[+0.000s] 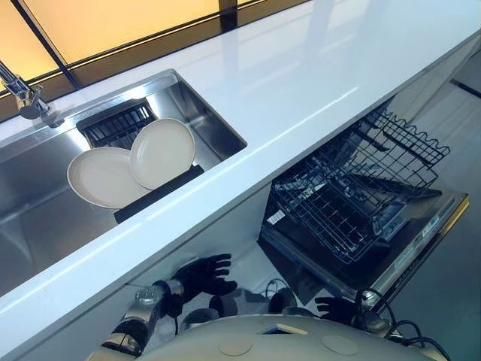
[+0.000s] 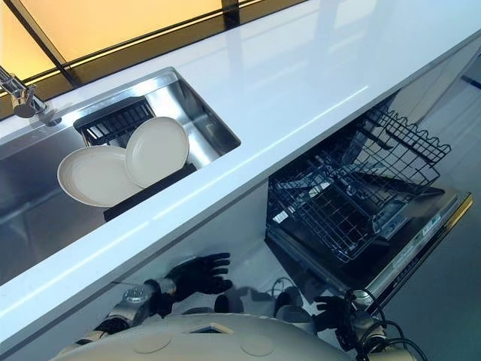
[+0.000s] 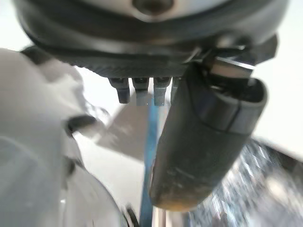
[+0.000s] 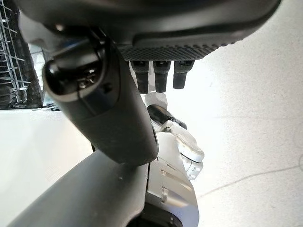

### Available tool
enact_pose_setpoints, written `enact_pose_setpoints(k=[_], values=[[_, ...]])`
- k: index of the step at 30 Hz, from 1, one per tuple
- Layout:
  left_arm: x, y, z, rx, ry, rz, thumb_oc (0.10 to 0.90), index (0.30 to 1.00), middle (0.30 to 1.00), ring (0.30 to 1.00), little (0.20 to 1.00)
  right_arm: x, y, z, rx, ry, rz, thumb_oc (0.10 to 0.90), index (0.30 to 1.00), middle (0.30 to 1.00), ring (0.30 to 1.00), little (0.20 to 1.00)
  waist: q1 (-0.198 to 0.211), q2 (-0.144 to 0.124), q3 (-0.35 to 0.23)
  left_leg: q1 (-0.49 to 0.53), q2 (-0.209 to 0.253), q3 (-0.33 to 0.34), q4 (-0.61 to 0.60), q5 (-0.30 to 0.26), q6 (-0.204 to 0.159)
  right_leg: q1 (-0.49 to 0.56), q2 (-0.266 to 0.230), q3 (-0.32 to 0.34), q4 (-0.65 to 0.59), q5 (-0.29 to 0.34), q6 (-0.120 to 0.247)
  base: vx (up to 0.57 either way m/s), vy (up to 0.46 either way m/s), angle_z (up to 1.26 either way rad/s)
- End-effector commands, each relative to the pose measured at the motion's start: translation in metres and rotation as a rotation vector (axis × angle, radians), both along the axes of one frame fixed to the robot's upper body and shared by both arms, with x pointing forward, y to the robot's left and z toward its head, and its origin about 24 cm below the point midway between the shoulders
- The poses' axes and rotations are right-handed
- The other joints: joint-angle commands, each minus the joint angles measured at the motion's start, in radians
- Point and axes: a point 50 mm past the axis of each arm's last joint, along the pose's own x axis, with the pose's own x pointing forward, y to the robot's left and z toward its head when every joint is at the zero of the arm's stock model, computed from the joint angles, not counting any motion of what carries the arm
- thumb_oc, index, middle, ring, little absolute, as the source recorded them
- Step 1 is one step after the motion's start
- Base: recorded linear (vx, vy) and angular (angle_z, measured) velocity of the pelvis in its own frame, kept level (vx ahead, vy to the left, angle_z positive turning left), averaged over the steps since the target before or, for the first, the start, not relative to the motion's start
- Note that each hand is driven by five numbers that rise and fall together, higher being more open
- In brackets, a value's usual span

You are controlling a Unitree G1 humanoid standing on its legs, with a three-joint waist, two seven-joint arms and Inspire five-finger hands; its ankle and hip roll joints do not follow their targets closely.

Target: Pick up plates and place into dishwasher.

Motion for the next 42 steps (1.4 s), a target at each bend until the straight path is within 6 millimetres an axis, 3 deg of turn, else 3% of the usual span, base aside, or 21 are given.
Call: enact_pose_setpoints(k=[1, 3, 4, 5, 9, 11, 14, 17, 19, 20, 21, 23, 24, 26, 27, 28, 29, 33, 36, 39, 42], values=[[0.058, -0.032, 0.064, -0.277, -0.246, -0.265, 0.8, 0.9, 0.9, 0.9, 0.9, 0.033, 0.002, 0.007, 0.015, -0.07, 0.064, 0.8, 0.9, 0.9, 0.9, 0.9, 0.003, 0.02, -0.001, -0.032, -0.057, 0.026, 0.046, -0.09, 0.031, -0.031, 0.036, -0.009, 0.136, -0.153, 0.019, -0.04, 0.022, 0.02], [0.076, -0.052, 0.114, -0.619, -0.274, -0.273, 0.8, 0.9, 0.9, 0.9, 0.9, 0.033, 0.001, 0.007, 0.001, -0.075, 0.082, 0.8, 0.9, 0.9, 0.9, 0.9, 0.008, 0.026, 0.001, -0.028, -0.059, 0.017, 0.036, -0.088, 0.036, -0.03, 0.037, -0.004, 0.133, -0.152, 0.017, -0.02, 0.006, 0.04], [0.078, -0.058, 0.126, -0.713, -0.26, -0.263, 0.8, 0.9, 0.9, 0.9, 0.9, 0.032, 0.001, 0.007, -0.001, -0.076, 0.085, 0.8, 0.9, 0.9, 0.9, 0.9, 0.011, 0.026, 0.001, -0.026, -0.06, 0.014, 0.033, -0.089, 0.037, -0.029, 0.038, -0.004, 0.132, -0.152, 0.017, 0.0, -0.013, 0.07], [0.082, -0.071, 0.148, -0.915, -0.236, -0.215, 0.8, 0.9, 0.9, 0.9, 0.9, 0.03, 0.002, 0.006, -0.001, -0.078, 0.084, 0.8, 0.9, 0.9, 0.9, 0.9, 0.016, 0.025, 0.001, -0.022, -0.061, 0.01, 0.028, -0.091, 0.039, -0.025, 0.038, -0.004, 0.129, -0.152, 0.016, 0.01, -0.024, 0.15], [0.068, -0.11, 0.19, -1.624, 0.036, -0.171, 0.8, 0.9, 0.9, 0.9, 0.9, 0.021, 0.015, 0.0, 0.015, -0.07, 0.079, 0.8, 0.9, 0.9, 0.9, 0.9, 0.031, 0.01, -0.004, -0.01, -0.063, -0.005, 0.021, -0.1, 0.039, -0.007, 0.04, -0.006, 0.121, -0.155, 0.014, 0.03, -0.065, 0.11], [0.063, -0.117, 0.206, -1.873, 0.148, -0.163, 0.8, 0.9, 0.9, 0.9, 0.9, 0.021, 0.023, -0.003, 0.021, -0.065, 0.082, 0.8, 0.9, 0.9, 0.9, 0.9, 0.036, 0.001, -0.004, -0.004, -0.061, -0.01, 0.02, -0.104, 0.036, -0.001, 0.042, -0.009, 0.122, -0.157, 0.011, 0.03, -0.085, 0.04], [0.066, -0.119, 0.225, -2.055, 0.217, -0.112, 0.8, 0.9, 0.9, 0.9, 0.9, 0.024, 0.032, -0.005, 0.027, -0.061, 0.092, 0.8, 0.9, 0.9, 0.9, 0.9, 0.039, -0.007, -0.003, 0.0, -0.06, -0.014, 0.019, -0.107, 0.034, 0.003, 0.045, -0.013, 0.125, -0.161, 0.007, 0.02, -0.047, -0.01], [0.072, -0.116, 0.239, -2.077, 0.063, -0.055, 0.8, 0.9, 0.9, 0.9, 0.9, 0.026, 0.036, -0.006, 0.023, -0.059, 0.098, 0.8, 0.9, 0.9, 0.9, 0.9, 0.04, -0.007, -0.002, 0.004, -0.059, -0.016, 0.018, -0.107, 0.035, 0.007, 0.048, -0.014, 0.126, -0.165, 0.004, 0.0, -0.009, -0.01], [0.076, -0.108, 0.248, -1.99, -0.178, -0.008, 0.8, 0.9, 0.9, 0.9, 0.9, 0.027, 0.036, -0.006, 0.016, -0.058, 0.102, 0.8, 0.9, 0.9, 0.9, 0.9, 0.041, -0.005, -0.001, 0.005, -0.059, -0.017, 0.018, -0.107, 0.034, 0.01, 0.05, -0.015, 0.126, -0.167, 0.002, 0.0, 0.0, 0.0], [0.076, -0.107, 0.249, -1.978, -0.205, -0.004, 0.8, 0.9, 0.9, 0.9, 0.9, 0.026, 0.036, -0.006, 0.016, -0.058, 0.103, 0.8, 0.9, 0.9, 0.9, 0.9, 0.041, -0.005, 0.0, 0.005, -0.058, -0.017, 0.018, -0.107, 0.034, 0.01, 0.05, -0.015, 0.126, -0.168, 0.001, 0.0, 0.0, 0.0], [0.081, -0.095, 0.252, -1.841, -0.44, 0.069, 0.8, 0.9, 0.9, 0.9, 0.9, 0.025, 0.035, -0.006, 0.011, -0.057, 0.107, 0.8, 0.9, 0.9, 0.9, 0.9, 0.042, -0.002, 0.001, 0.004, -0.058, -0.019, 0.02, -0.105, 0.034, 0.011, 0.051, -0.016, 0.128, -0.169, -0.001, 0.0, 0.0, 0.0], [0.086, -0.075, 0.259, -1.641, -0.694, 0.194, 0.8, 0.9, 0.9, 0.9, 0.9, 0.023, 0.034, -0.006, 0.005, -0.061, 0.106, 0.8, 0.9, 0.9, 0.9, 0.9, 0.044, 0.002, 0.005, 0.004, -0.059, -0.024, 0.022, -0.104, 0.036, 0.014, 0.052, -0.016, 0.13, -0.172, -0.003, -0.01, 0.004, 0.02], [0.087, -0.055, 0.267, -1.407, -0.966, 0.29, 0.8, 0.9, 0.9, 0.9, 0.9, 0.02, 0.032, -0.006, 0.001, -0.063, 0.102, 0.8, 0.9, 0.9, 0.9, 0.9, 0.046, 0.005, 0.008, 0.006, -0.06, -0.03, 0.023, -0.104, 0.038, 0.016, 0.053, -0.018, 0.132, -0.176, -0.004, 0.0, 0.013, 0.04], [0.087, -0.031, 0.279, -1.152, -1.209, 0.407, 0.8, 0.9, 0.9, 0.9, 0.9, 0.016, 0.03, -0.006, -0.004, -0.064, 0.097, 0.8, 0.9, 0.9, 0.9, 0.9, 0.049, 0.007, 0.007, 0.006, -0.062, -0.038, 0.023, -0.104, 0.04, 0.02, 0.055, -0.019, 0.132, -0.181, -0.005, 0.01, 0.018, 0.06], [0.085, -0.016, 0.293, -0.891, -1.414, 0.476, 0.8, 0.9, 0.9, 0.9, 0.9, 0.01, 0.029, -0.007, -0.007, -0.062, 0.092, 0.8, 0.9, 0.9, 0.9, 0.9, 0.052, 0.007, 0.003, 0.009, -0.065, -0.048, 0.022, -0.104, 0.041, 0.026, 0.056, -0.02, 0.13, -0.185, -0.006, 0.04, 0.027, 0.05], [0.087, -0.008, 0.299, -0.788, -1.473, 0.505, 0.8, 0.9, 0.9, 0.9, 0.9, 0.005, 0.029, -0.008, -0.008, -0.059, 0.093, 0.8, 0.9, 0.9, 0.9, 0.9, 0.053, 0.007, -0.002, 0.01, -0.067, -0.052, 0.021, -0.104, 0.042, 0.027, 0.057, -0.02, 0.129, -0.188, -0.007, 0.07, 0.039, 0.1], [0.091, 0.002, 0.309, -0.547, -1.577, 0.558, 0.8, 0.9, 0.9, 0.9, 0.9, -0.001, 0.029, -0.009, -0.01, -0.051, 0.097, 0.8, 0.9, 0.9, 0.9, 0.9, 0.053, 0.005, -0.014, 0.012, -0.069, -0.057, 0.018, -0.104, 0.041, 0.031, 0.06, -0.017, 0.127, -0.192, -0.007, 0.06, 0.03, 0.12], [0.105, 0.016, 0.329, -0.191, -1.696, 0.617, 0.8, 0.9, 0.9, 0.9, 0.9, -0.004, 0.027, -0.009, -0.017, -0.033, 0.114, 0.8, 0.9, 0.9, 0.9, 0.9, 0.045, 0.004, -0.032, 0.014, -0.068, -0.051, 0.02, -0.103, 0.039, 0.031, 0.06, -0.014, 0.129, -0.197, -0.007, 0.06, 0.04, 0.05], [0.119, 0.032, 0.342, 0.187, -1.775, 0.596, 0.8, 0.9, 0.9, 0.9, 0.9, -0.004, 0.024, -0.008, -0.028, -0.016, 0.138, 0.8, 0.9, 0.9, 0.9, 0.9, 0.033, 0.01, -0.04, 0.017, -0.068, -0.038, 0.024, -0.104, 0.041, 0.029, 0.061, -0.006, 0.132, -0.199, -0.006, 0.05, 0.06, 0.01], [0.137, 0.062, 0.351, 0.472, -1.723, 0.613, 0.8, 0.9, 0.9, 0.9, 0.9, -0.005, 0.019, -0.007, -0.044, -0.006, 0.145, 0.8, 0.9, 0.9, 0.9, 0.9, 0.018, 0.018, -0.044, 0.02, -0.069, -0.016, 0.031, -0.107, 0.044, 0.028, 0.061, 0.004, 0.133, -0.198, -0.005, 0.05, 0.076, -0.05], [0.148, 0.096, 0.356, 0.641, -1.638, 0.648, 0.8, 0.9, 0.9, 0.9, 0.9, -0.004, 0.014, -0.006, -0.058, 0.007, 0.153, 0.8, 0.9, 0.9, 0.9, 0.9, 0.007, 0.026, -0.044, 0.019, -0.072, -0.001, 0.043, -0.111, 0.047, 0.027, 0.059, 0.012, 0.135, -0.196, -0.002, 0.04, 0.079, -0.07]])
